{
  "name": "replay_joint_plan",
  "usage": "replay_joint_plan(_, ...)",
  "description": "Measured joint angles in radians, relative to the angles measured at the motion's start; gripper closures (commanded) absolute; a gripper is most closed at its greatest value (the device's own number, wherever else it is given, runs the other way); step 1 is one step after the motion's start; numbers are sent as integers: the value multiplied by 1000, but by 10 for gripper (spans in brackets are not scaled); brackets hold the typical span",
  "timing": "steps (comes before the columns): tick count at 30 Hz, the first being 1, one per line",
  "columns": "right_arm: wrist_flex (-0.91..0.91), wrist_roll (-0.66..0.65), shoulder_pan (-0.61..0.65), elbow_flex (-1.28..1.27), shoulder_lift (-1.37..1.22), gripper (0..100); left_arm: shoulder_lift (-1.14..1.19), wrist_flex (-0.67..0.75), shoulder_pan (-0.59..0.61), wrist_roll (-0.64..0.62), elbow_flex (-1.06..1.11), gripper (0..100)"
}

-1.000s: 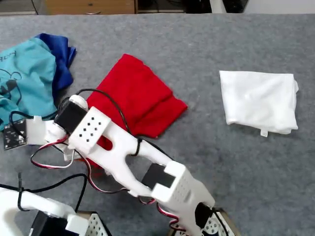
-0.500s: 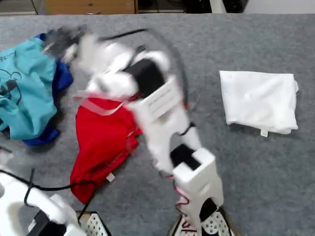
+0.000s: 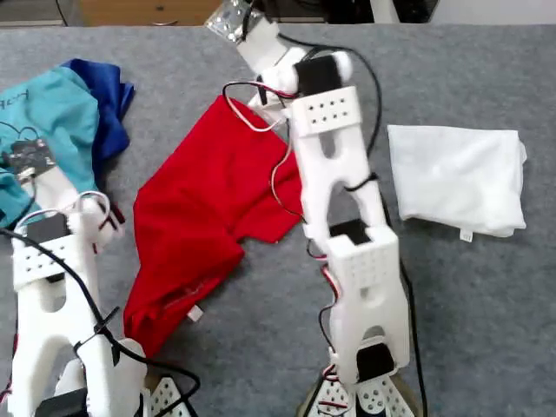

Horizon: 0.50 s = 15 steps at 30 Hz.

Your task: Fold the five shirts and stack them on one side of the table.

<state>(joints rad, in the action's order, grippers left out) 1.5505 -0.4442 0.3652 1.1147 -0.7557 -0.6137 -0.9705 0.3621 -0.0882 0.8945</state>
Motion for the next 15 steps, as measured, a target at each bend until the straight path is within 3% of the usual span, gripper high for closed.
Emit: replay_joint_plan(15, -144, 44, -6, 147, -462, 804, 2, 0, -26, 6, 77, 802)
